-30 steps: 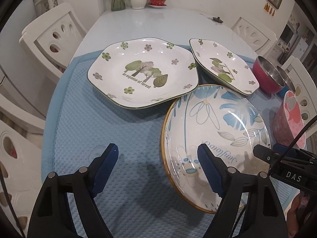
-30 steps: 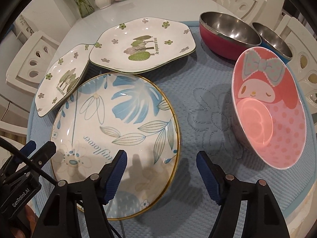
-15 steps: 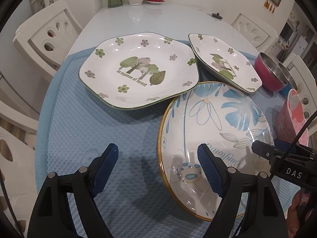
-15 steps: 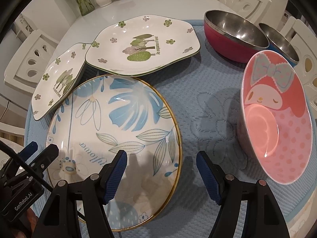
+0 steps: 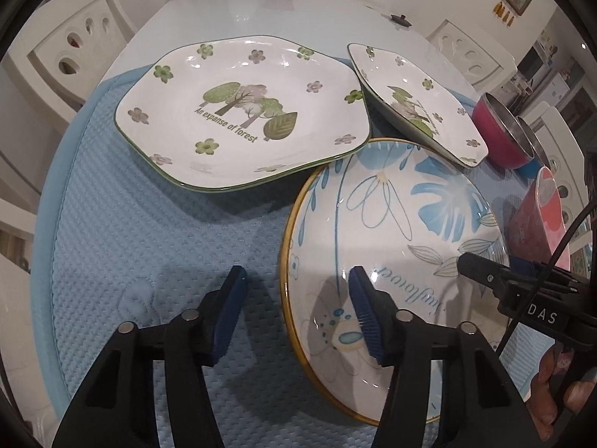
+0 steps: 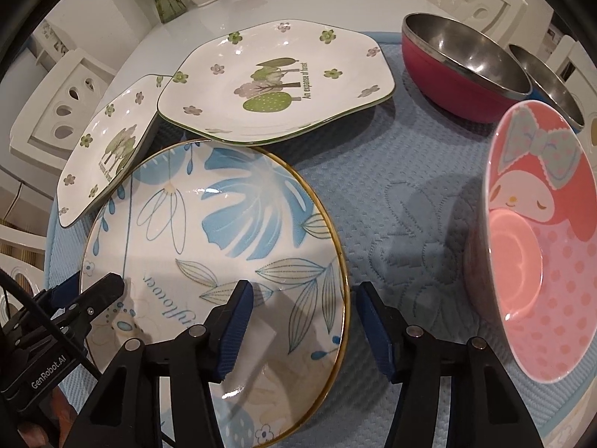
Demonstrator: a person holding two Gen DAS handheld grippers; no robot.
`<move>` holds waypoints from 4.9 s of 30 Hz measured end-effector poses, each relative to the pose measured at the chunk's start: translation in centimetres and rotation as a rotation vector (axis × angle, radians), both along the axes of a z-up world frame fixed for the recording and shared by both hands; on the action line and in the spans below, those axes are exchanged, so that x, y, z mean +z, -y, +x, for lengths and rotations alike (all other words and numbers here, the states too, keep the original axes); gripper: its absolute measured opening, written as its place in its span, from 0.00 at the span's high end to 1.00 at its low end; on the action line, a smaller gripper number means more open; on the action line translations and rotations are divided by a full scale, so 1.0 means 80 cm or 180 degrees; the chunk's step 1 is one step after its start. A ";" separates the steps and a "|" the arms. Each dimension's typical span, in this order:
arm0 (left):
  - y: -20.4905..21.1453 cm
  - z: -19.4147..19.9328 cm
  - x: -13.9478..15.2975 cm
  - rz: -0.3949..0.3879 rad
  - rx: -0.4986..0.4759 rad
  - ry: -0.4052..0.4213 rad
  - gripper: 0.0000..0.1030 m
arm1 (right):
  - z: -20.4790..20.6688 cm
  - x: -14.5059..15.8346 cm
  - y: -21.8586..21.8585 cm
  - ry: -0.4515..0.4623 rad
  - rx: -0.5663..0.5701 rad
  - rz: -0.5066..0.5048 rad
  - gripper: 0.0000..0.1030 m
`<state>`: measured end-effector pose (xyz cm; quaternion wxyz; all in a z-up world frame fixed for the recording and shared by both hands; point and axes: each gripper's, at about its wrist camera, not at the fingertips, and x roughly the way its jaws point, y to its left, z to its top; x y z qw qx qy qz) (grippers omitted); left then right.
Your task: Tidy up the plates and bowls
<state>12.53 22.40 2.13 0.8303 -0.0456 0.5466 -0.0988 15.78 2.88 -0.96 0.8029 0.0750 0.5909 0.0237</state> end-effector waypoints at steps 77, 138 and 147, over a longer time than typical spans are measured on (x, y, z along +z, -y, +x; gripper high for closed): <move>-0.080 -0.134 0.212 -0.0011 0.0443 0.1366 0.32 | -0.117 0.230 -0.041 0.0925 0.0448 0.0891 0.27; -0.177 0.147 0.016 -0.0142 0.0734 0.0312 0.33 | 0.098 0.022 -0.143 -0.0302 0.0290 0.0876 0.48; -0.163 0.166 -0.009 -0.0294 0.0517 0.0250 0.73 | 0.121 0.013 -0.135 -0.0042 0.0480 0.0944 0.65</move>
